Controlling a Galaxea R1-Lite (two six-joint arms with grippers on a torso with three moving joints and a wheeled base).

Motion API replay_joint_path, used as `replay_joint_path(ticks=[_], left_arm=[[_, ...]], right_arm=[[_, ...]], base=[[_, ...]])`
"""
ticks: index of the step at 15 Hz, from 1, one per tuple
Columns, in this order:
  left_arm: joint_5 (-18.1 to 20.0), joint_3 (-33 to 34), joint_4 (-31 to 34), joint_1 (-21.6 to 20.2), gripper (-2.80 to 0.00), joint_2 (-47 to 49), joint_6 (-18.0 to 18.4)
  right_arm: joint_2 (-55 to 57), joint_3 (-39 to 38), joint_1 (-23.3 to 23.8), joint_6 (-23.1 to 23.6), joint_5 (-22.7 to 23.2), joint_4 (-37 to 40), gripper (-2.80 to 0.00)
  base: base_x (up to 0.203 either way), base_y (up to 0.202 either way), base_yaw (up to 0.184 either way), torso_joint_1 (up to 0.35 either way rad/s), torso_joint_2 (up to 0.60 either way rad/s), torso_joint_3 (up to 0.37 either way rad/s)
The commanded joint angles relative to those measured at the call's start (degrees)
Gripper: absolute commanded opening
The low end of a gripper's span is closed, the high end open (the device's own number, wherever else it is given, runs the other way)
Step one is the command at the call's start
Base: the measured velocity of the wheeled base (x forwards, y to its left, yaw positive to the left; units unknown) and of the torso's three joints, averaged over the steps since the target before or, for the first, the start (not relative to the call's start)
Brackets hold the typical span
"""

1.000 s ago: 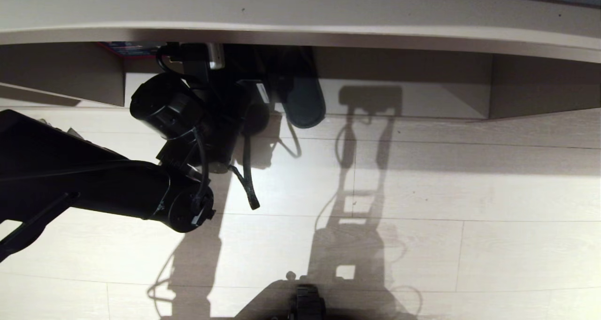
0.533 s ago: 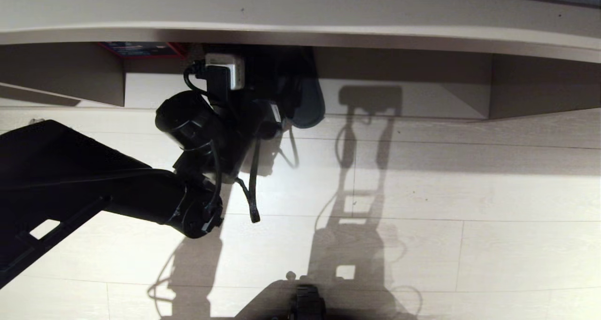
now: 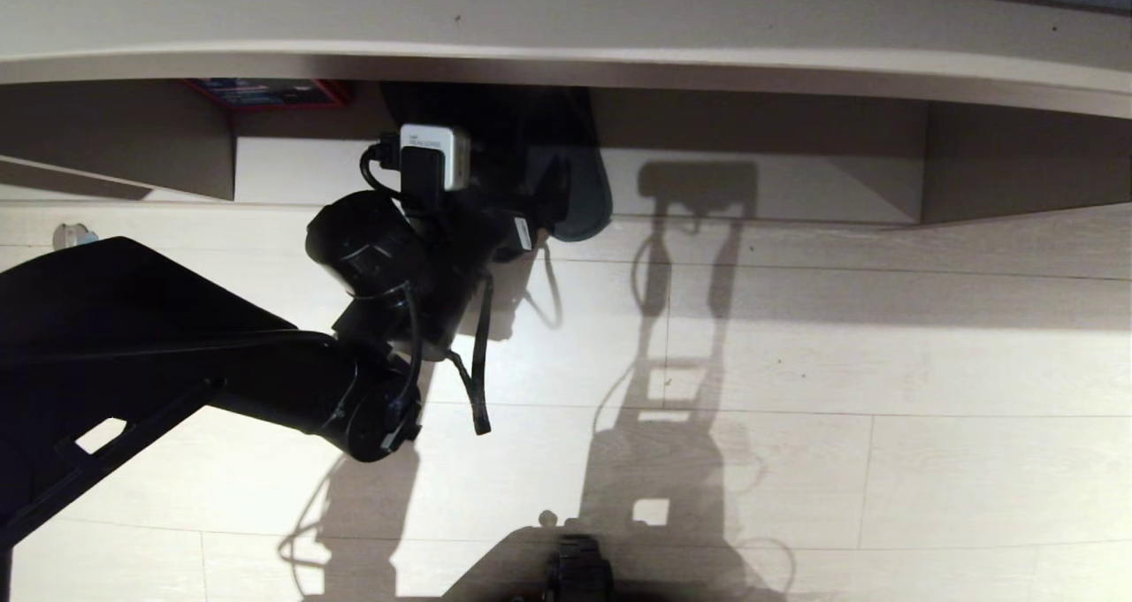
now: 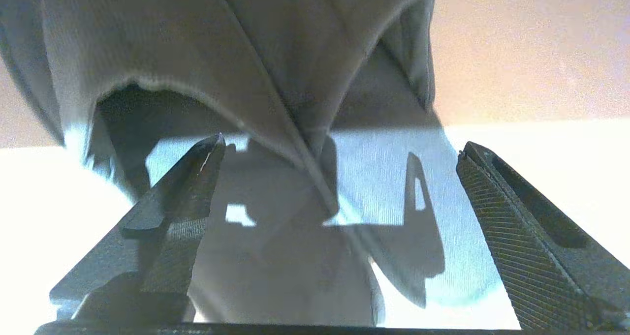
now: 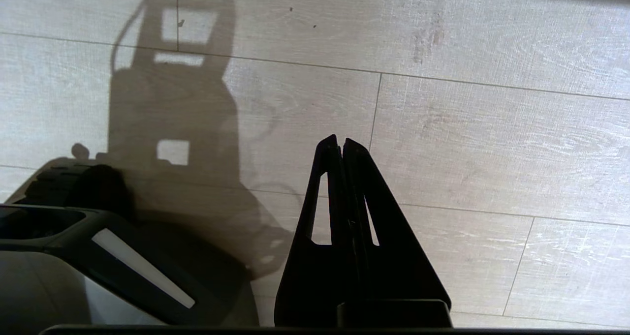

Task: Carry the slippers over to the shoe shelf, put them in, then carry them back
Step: Pick up the slippers in the shoe cabinet

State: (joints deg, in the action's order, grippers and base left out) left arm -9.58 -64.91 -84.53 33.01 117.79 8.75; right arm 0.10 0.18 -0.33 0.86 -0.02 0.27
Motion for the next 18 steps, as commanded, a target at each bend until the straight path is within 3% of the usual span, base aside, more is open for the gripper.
replay_joint_path(ticks=[1, 4, 9, 18], left_arm=[[-0.01, 3.67, -0.54, 0.03, 0.0, -2.23, 0.1], [0.08, 8.42, -1.33, 0.12, 0.0, -5.18, 0.0], [0.22, 9.21, -2.39, 0.09, 0.0, -5.4, -0.13], [0.43, -11.63, -1.56, -2.71, 0.0, 6.35, -0.08]], right_arm=[[-0.01, -0.01, -0.02, 0.11, 0.02, 0.0, -2.8], [-0.01, -0.01, -0.02, 0.11, 0.02, 0.0, -2.8], [-0.01, -0.01, -0.02, 0.11, 0.02, 0.0, -2.8], [-0.01, -0.01, -0.02, -0.07, 0.02, 0.0, -2.8]], base=[[0.0, 0.0, 0.0, 0.0, 0.0, 0.0], [0.0, 0.0, 0.0, 0.0, 0.0, 0.0], [0.0, 0.0, 0.0, 0.0, 0.0, 0.0], [0.0, 0.0, 0.0, 0.0, 0.0, 0.0]])
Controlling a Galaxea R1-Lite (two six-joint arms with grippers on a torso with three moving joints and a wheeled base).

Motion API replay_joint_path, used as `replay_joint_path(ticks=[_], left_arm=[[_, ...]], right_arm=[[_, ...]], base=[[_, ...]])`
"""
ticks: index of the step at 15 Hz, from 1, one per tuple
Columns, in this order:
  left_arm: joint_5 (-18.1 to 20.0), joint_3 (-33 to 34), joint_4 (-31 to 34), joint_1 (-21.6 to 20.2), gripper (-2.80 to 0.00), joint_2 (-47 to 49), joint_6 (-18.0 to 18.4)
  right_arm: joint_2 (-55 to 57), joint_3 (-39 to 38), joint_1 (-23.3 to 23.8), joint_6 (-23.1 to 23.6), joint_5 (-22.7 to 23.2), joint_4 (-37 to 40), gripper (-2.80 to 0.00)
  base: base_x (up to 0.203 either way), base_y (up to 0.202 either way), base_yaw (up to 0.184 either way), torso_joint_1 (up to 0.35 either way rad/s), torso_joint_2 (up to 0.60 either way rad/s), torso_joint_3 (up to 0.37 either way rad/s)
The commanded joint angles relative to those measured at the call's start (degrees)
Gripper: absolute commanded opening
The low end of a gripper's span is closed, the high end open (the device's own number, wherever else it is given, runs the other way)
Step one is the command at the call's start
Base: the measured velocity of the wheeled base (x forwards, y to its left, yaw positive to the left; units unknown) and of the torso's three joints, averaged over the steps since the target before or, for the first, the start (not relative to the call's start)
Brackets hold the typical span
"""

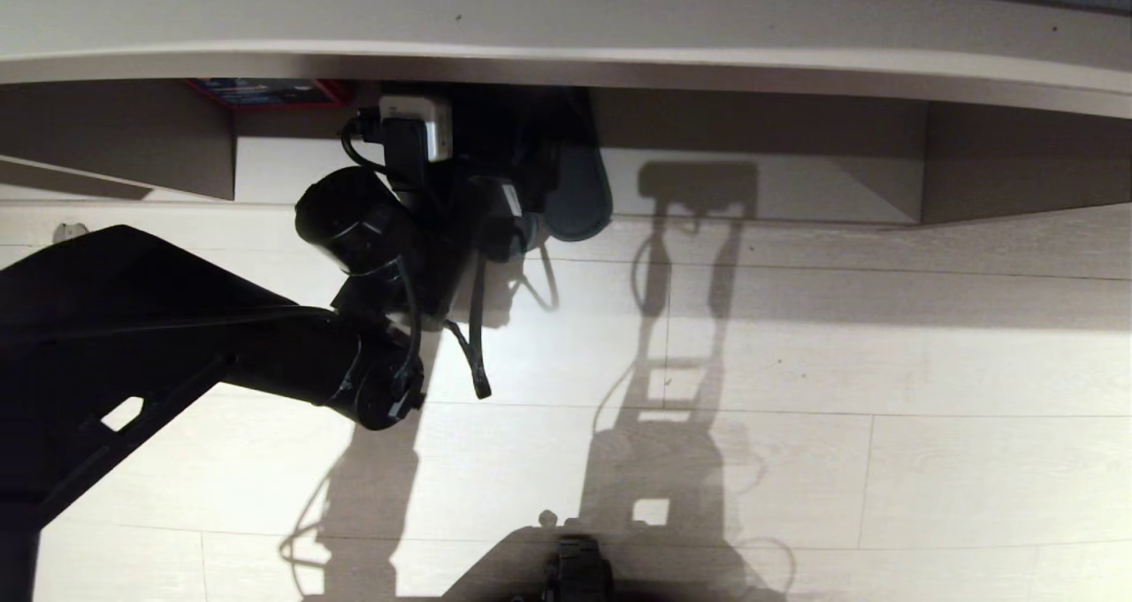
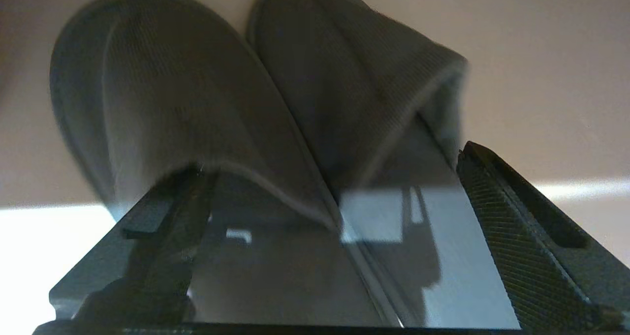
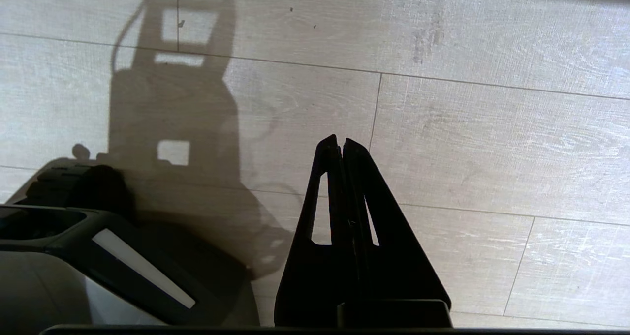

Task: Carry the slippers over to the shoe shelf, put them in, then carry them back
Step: Pick up the slippers in the shoe cabinet

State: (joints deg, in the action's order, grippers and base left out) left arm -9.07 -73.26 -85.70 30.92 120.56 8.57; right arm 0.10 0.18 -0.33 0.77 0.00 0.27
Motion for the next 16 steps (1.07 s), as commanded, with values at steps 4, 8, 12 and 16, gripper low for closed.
replay_joint_path(ticks=[4, 8, 12, 16], left_arm=[[-0.15, -11.77, 1.59, -3.01, 0.0, 7.0, 0.29], [-0.14, -13.34, 2.48, -2.88, 0.0, 4.74, 0.61], [-0.07, -8.96, 2.29, -2.08, 0.0, -1.98, 1.24], [0.03, -0.19, 1.04, -0.54, 0.0, -6.33, 1.54]], right_arm=[[-0.01, -0.01, -0.03, 0.03, 0.0, 0.0, -2.8], [-0.01, -0.01, -0.03, 0.03, 0.0, 0.08, -2.8], [0.17, -0.01, -0.03, 0.03, 0.0, 0.08, -2.8], [0.17, -0.01, -0.03, 0.03, 0.0, 0.08, -2.8]], base=[[0.0, 0.0, 0.0, 0.0, 0.0, 0.0], [0.0, 0.0, 0.0, 0.0, 0.0, 0.0], [0.0, 0.0, 0.0, 0.0, 0.0, 0.0], [0.0, 0.0, 0.0, 0.0, 0.0, 0.0]])
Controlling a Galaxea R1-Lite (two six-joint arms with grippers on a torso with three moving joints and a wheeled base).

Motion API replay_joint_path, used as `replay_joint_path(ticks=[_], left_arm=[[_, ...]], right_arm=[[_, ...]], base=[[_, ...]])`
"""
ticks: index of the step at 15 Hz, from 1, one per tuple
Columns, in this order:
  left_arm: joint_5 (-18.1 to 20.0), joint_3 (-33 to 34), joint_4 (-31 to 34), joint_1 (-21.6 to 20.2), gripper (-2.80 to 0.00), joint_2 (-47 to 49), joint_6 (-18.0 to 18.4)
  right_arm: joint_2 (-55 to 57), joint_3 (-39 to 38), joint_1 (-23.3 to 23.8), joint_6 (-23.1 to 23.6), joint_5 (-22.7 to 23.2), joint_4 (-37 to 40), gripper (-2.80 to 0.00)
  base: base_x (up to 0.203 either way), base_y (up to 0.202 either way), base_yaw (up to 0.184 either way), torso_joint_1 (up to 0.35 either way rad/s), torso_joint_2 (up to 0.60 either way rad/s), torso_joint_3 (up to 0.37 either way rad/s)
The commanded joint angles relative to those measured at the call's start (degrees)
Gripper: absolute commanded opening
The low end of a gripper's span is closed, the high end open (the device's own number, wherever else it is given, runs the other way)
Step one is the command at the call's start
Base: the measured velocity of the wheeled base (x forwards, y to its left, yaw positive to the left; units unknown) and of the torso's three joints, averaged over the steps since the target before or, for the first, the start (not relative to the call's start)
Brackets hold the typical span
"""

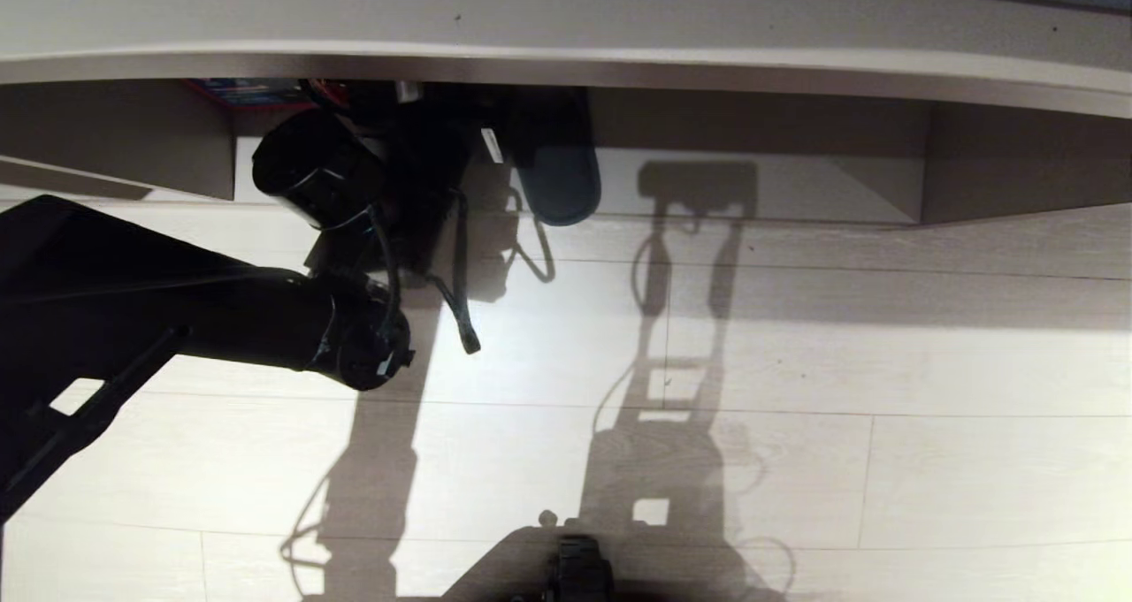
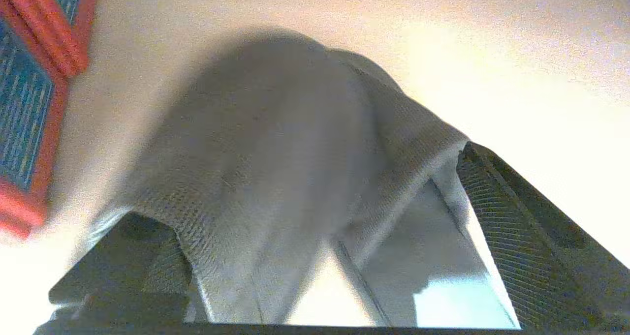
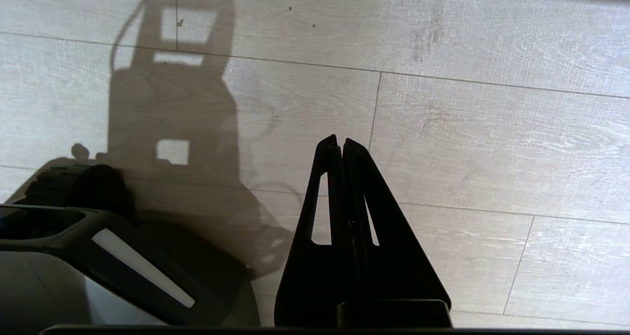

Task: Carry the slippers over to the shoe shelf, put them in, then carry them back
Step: Pick up the slippers in the shoe cabinet

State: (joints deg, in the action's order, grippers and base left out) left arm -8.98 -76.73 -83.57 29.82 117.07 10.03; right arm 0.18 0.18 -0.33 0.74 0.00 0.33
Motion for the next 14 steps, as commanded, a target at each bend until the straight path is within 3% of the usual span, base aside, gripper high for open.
replay_joint_path(ticks=[1, 8, 14], left_arm=[[0.01, 4.55, -2.97, 0.89, 0.0, -2.65, 0.07], [-0.42, 4.68, -3.35, 1.47, 0.0, 1.59, -0.19], [-6.95, -7.3, -2.44, 1.45, 0.0, 6.86, 2.06]], right_arm=[[0.08, -0.01, -0.02, 0.05, 0.0, 0.02, -2.8], [-0.01, -0.01, -0.02, 0.05, 0.0, 0.02, -2.8], [-0.09, -0.01, -0.02, -0.22, -0.09, -0.07, -2.8]], base=[[0.0, 0.0, 0.0, 0.0, 0.0, 0.0], [0.0, 0.0, 0.0, 0.0, 0.0, 0.0], [0.0, 0.0, 0.0, 0.0, 0.0, 0.0]])
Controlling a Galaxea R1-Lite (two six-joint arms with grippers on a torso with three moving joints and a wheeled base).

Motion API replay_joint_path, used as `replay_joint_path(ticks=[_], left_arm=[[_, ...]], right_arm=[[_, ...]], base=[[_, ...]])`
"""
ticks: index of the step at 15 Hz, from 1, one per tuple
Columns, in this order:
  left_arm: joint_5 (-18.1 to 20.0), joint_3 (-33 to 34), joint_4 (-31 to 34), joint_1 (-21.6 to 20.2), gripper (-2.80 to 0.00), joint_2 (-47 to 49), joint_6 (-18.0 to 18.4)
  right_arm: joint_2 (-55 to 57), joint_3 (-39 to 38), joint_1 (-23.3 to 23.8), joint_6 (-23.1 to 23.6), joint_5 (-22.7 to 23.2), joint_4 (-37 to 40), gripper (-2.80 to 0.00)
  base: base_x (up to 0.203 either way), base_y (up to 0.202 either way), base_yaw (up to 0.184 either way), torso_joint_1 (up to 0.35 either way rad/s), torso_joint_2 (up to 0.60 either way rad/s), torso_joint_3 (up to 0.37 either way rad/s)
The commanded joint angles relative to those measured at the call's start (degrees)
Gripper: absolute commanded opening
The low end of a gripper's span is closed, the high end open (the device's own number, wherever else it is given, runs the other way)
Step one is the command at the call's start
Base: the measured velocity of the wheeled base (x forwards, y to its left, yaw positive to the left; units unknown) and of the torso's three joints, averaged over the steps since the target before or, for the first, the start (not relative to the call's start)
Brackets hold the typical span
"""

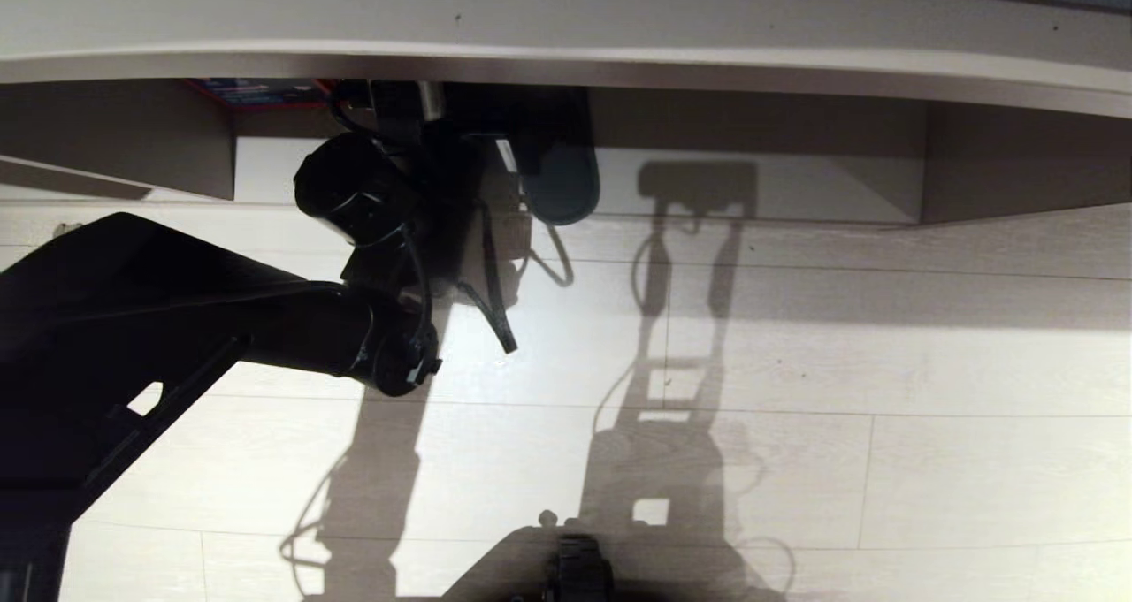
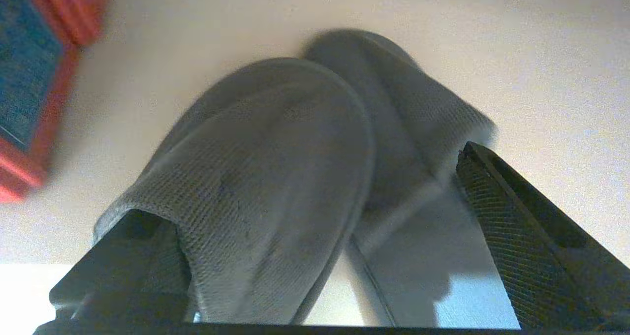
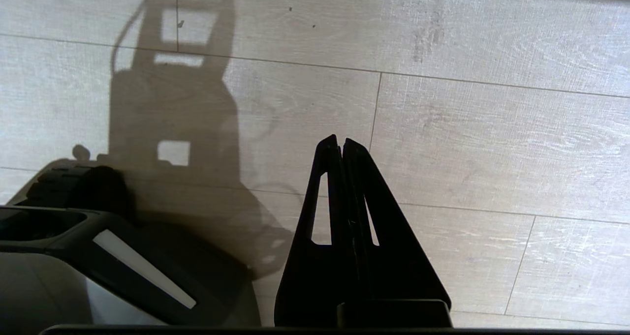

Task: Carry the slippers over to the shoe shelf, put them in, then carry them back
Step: Pick up the slippers in the shoe cabinet

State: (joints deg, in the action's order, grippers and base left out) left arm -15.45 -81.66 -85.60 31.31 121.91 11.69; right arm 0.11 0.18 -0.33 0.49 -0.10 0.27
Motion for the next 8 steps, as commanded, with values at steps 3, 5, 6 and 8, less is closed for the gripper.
replay_joint_path(ticks=[3, 5, 6, 8], left_arm=[[-0.74, -2.67, -0.54, -1.19, 0.0, 0.81, 0.58], [-0.82, -2.63, -0.54, -2.2, 0.0, -0.53, 0.79], [-0.81, -2.83, -0.37, -2.53, 0.0, -0.83, 0.88], [-0.89, -3.77, -0.36, -3.26, 0.0, -1.1, 0.88]], right_arm=[[-0.02, -0.01, -0.02, 0.04, 0.01, 0.0, -2.8], [-0.02, -0.01, -0.02, 0.06, 0.01, 0.0, -2.8], [-0.02, -0.01, -0.02, 0.08, 0.01, 0.03, -2.8], [-0.02, -0.01, -0.02, 0.04, 0.01, 0.0, -2.8]], base=[[0.0, 0.0, 0.0, 0.0, 0.0, 0.0], [0.0, 0.0, 0.0, 0.0, 0.0, 0.0], [0.0, 0.0, 0.0, 0.0, 0.0, 0.0], [0.0, 0.0, 0.0, 0.0, 0.0, 0.0]])
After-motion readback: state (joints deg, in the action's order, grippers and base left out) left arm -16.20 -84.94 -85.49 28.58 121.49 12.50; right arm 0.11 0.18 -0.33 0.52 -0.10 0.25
